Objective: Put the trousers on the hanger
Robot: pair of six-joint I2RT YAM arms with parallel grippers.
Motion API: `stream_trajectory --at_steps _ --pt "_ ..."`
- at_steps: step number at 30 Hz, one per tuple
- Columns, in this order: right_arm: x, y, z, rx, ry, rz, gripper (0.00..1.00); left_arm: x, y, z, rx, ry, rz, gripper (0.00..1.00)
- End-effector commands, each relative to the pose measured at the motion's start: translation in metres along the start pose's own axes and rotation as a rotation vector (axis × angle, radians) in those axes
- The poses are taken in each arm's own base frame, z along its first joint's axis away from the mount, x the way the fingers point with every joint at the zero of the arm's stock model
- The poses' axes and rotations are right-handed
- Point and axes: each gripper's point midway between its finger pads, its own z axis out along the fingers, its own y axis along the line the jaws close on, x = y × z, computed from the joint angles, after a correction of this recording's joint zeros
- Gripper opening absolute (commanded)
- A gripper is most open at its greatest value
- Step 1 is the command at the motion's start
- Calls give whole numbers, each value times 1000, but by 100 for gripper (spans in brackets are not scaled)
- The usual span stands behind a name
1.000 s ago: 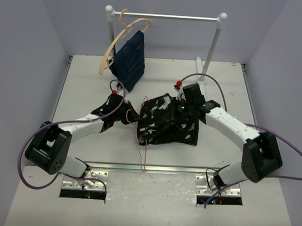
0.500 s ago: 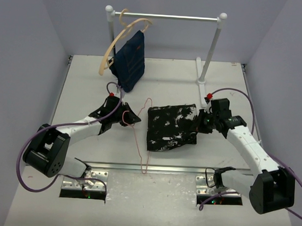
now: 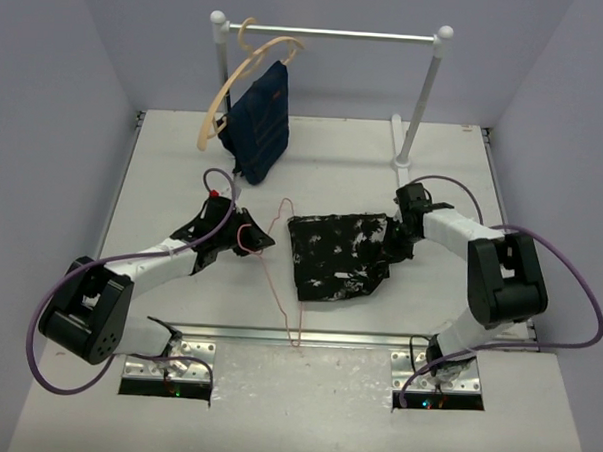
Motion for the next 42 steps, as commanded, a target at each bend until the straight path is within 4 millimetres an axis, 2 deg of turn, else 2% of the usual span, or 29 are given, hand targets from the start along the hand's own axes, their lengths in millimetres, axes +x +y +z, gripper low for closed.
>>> stream_trajectory --at_steps 1,3,5,6,8,9,10,11,12,14,15,17,19,22,24,26,27,29,31,34,37,41,42 --pt "-28 -52 26 264 -33 -91 2 -35 76 -14 -279 -190 24 0" --pt "-26 -46 25 271 -11 -111 19 -34 69 -10 -236 -180 39 0" --pt "-28 -33 11 234 -37 -130 39 -28 64 -8 -200 -153 40 0" --pt "-32 -25 2 196 -65 -136 42 -28 60 -8 -181 -148 43 0" --pt "-48 2 -27 74 -167 -153 39 -26 54 -7 -148 -133 59 0" --pt "-56 13 -36 30 -204 -165 32 -25 52 -7 -141 -126 66 0" --pt "-70 33 -58 -60 -277 -194 22 -26 49 -7 -133 -120 75 0" --pt "-69 36 -60 -79 -280 -201 21 -27 49 -7 -132 -121 82 0" --pt "-80 43 -68 -87 -287 -215 31 -26 48 -6 -127 -111 89 0" --pt "-81 41 -66 -53 -240 -213 42 -24 47 -5 -122 -101 94 0" --pt "-89 43 -72 -37 -238 -210 52 -23 47 -4 -115 -92 95 0" --pt "-93 45 -74 -34 -256 -207 55 -20 47 -3 -107 -83 96 0" --pt "-92 53 -81 -57 -302 -222 54 -19 47 -2 -103 -77 95 0" --pt "-81 83 -80 -209 -325 -272 49 -17 49 0 -102 -71 93 0" --pt "-80 108 -77 -361 -344 -304 30 -16 50 1 -104 -69 92 0" --pt "-71 123 -67 -467 -300 -314 21 -17 50 1 -105 -72 91 0" --pt "-68 124 -52 -481 -253 -295 18 -16 51 1 -107 -71 91 0" --pt "-67 104 -3 -389 -157 -212 11 -15 53 1 -112 -66 91 0" --pt "-61 68 41 -249 -78 -107 2 -12 55 1 -117 -53 99 0" --pt "-46 45 73 -156 -15 -62 0 -7 57 0 -118 -29 122 0" --pt "-45 57 69 -212 -8 -71 0 -4 59 -1 -118 -19 140 0" --pt "-66 99 19 -402 -69 -133 0 0 56 -1 -96 -1 146 0" --pt "-73 109 1 -443 -106 -150 0 0 55 -2 -92 0 146 0"
